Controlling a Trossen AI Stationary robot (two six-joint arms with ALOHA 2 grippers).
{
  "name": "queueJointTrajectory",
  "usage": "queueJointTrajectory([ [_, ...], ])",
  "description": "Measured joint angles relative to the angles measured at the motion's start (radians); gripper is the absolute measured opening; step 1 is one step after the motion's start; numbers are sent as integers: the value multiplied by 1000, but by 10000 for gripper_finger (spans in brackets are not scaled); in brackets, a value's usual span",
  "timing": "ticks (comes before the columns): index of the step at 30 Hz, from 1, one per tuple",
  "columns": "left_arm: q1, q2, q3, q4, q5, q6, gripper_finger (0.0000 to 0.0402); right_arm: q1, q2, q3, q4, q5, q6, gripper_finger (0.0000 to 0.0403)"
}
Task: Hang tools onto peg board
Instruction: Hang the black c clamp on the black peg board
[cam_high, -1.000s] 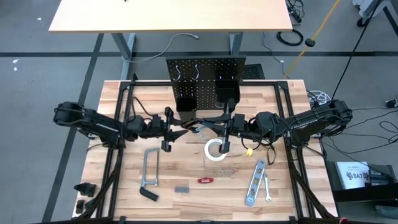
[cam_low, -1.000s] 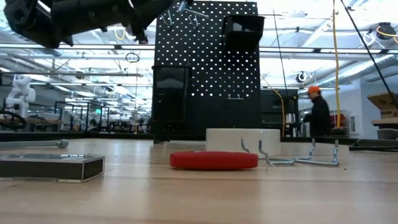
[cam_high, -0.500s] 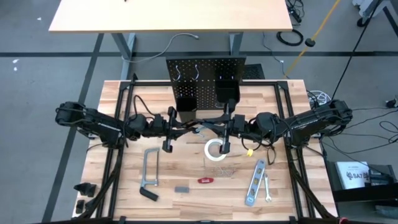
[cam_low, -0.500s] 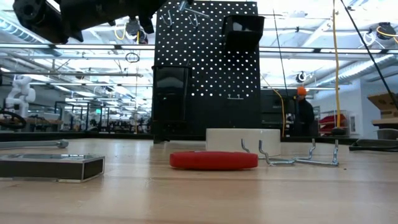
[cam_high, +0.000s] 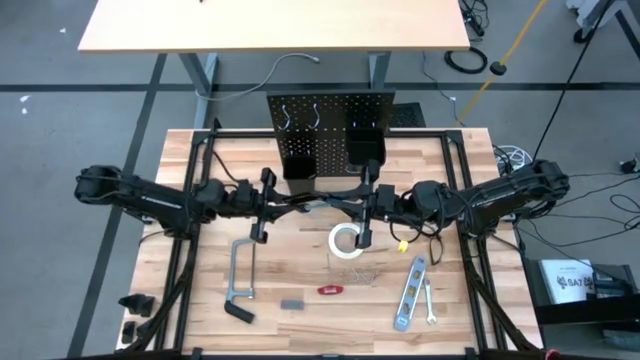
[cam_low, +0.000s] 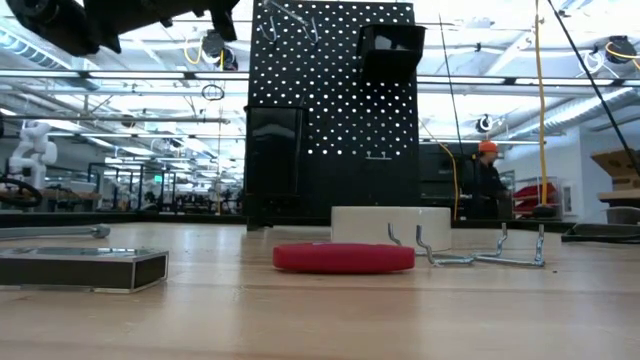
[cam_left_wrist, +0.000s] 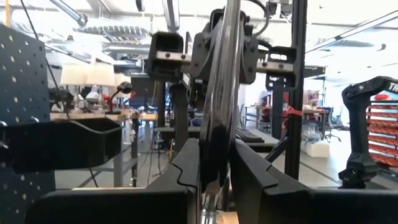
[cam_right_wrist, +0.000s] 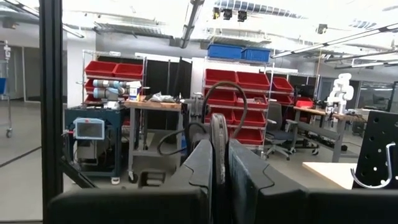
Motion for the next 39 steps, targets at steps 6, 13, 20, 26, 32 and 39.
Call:
queueJointTrajectory([
  [6, 0, -99, 0, -89, 0, 0, 49, -3, -1, 0, -72, 0, 33, 19],
  [13, 0, -195, 0, -167, -19, -2, 49, -23, 2, -3, -129, 1, 78, 19],
  [20, 0, -261, 0, -204, -55, 9, 49, -47, 8, -5, -179, 5, 106, 19],
  [26, 4, -283, 3, -227, -95, 28, 48, -76, 13, -6, -165, -1, 103, 19],
  [32, 32, -283, 19, -239, -91, 28, 48, -96, 13, -7, -145, -5, 87, 19],
  [39, 66, -285, 152, -425, -77, 66, 48, -117, 10, 26, -115, -2, 27, 19],
])
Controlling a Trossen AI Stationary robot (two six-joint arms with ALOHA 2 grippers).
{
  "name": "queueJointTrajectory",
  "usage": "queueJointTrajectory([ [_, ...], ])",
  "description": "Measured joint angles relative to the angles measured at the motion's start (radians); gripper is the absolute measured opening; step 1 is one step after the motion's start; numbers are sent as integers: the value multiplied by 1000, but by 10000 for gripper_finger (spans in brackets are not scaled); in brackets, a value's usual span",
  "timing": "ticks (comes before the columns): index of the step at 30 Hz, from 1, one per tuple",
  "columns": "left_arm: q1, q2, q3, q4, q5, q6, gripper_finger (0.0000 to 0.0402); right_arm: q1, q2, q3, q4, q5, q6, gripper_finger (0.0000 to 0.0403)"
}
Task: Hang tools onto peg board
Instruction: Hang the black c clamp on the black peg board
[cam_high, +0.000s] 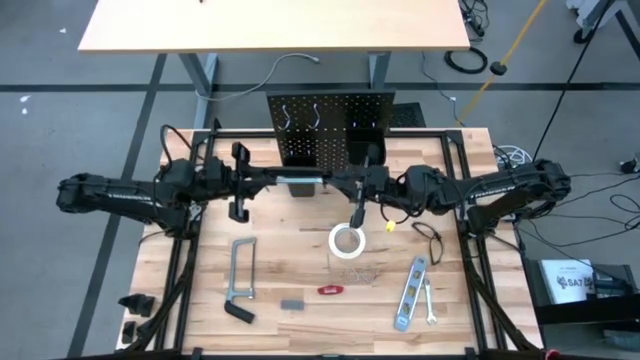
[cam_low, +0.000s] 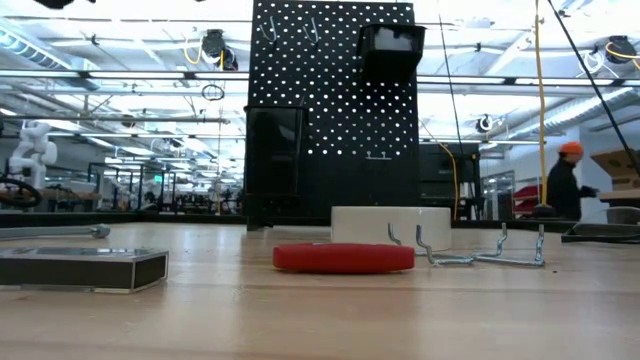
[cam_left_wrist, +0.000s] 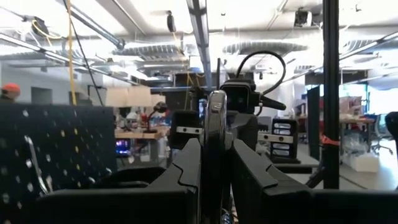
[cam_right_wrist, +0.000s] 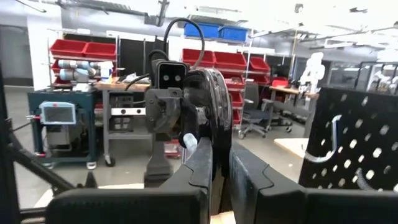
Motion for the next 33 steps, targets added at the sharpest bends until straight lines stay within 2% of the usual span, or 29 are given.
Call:
queueJointTrajectory([
  [7, 35, 1, 72, -66, -1, 39, 48, -21, 0, 93, -89, 14, -53, 19],
  [14, 116, 3, 76, -96, -25, 54, 48, -102, 2, 111, -153, 9, -21, 17],
  [33, 318, 4, 76, -184, -1, -30, 48, -235, 63, 114, -119, 11, 47, 17],
])
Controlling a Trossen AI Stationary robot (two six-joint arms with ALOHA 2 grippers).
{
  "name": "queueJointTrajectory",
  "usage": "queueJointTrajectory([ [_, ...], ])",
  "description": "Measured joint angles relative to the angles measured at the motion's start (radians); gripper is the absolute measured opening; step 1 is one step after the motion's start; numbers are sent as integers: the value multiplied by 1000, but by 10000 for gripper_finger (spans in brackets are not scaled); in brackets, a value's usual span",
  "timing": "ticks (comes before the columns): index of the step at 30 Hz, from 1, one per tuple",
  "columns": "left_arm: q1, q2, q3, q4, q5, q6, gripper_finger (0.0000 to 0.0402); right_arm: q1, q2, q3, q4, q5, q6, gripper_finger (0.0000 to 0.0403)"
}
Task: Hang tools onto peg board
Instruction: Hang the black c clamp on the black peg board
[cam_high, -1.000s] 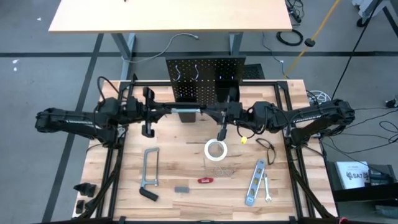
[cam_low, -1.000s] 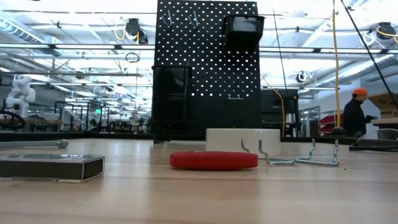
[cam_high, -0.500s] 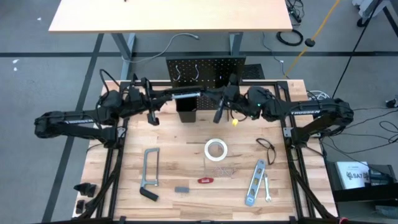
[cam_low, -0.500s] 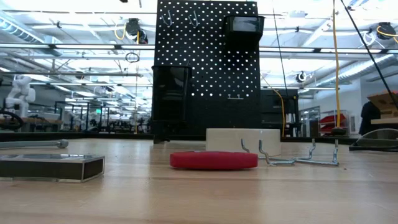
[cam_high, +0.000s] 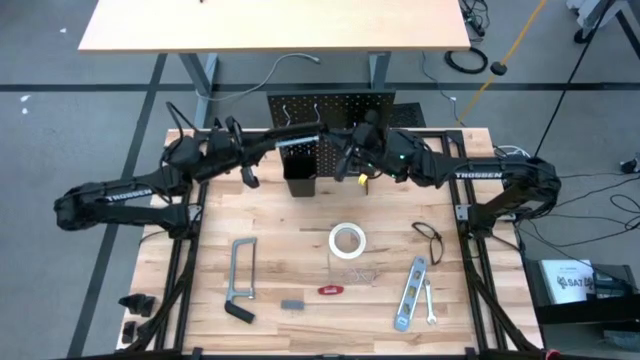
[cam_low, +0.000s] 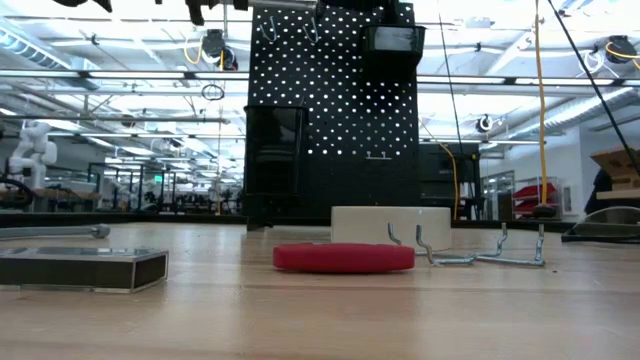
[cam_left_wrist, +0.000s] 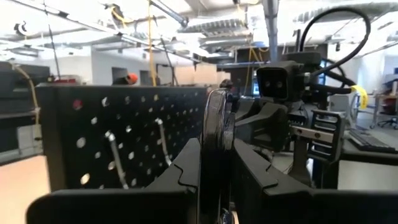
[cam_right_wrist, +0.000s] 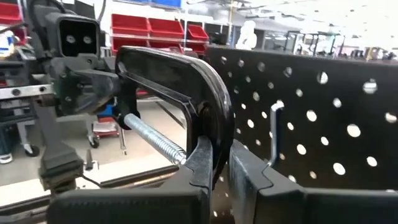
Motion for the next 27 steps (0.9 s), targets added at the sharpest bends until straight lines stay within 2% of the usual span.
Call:
queueJointTrajectory([
  [17, 187, 39, 0, -16, 229, -102, 48, -20, 35, 2, 30, 13, 55, 14],
  [27, 266, 75, 0, -7, 314, -137, 48, -19, 35, 2, 5, 33, 57, 14],
])
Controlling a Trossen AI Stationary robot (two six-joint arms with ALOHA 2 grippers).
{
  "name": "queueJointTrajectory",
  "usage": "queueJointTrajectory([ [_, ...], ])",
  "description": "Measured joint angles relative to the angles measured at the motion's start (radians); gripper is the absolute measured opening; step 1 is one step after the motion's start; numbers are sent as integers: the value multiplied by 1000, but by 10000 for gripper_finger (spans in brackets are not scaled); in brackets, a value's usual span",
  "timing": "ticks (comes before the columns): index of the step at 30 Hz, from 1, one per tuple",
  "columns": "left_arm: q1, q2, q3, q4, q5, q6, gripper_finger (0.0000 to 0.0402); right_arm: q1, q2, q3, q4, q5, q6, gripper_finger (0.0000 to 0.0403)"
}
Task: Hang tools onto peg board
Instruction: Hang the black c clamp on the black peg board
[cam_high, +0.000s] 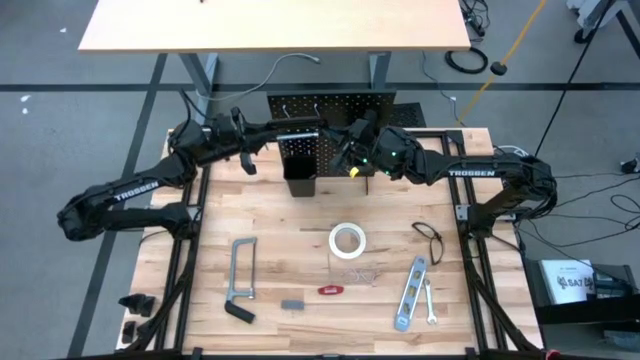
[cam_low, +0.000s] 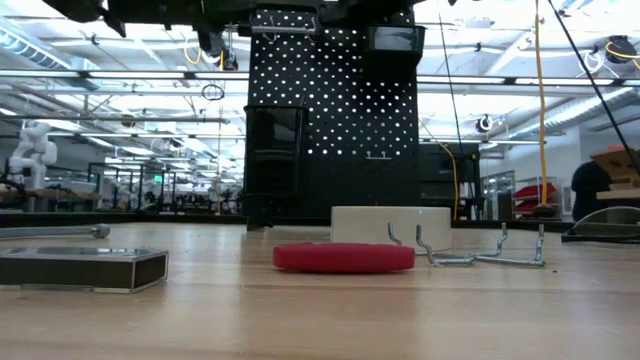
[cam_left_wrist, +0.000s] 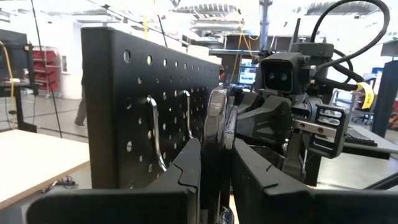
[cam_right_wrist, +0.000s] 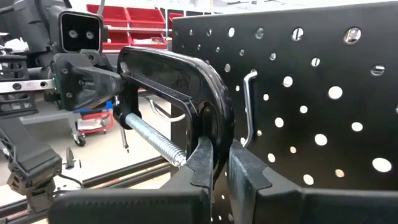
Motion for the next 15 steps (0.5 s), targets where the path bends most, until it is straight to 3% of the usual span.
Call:
queueJointTrajectory([
  [15, 75, 56, 0, 67, 87, -69, 48, 0, 0, 0, 1, 10, 12, 14],
])
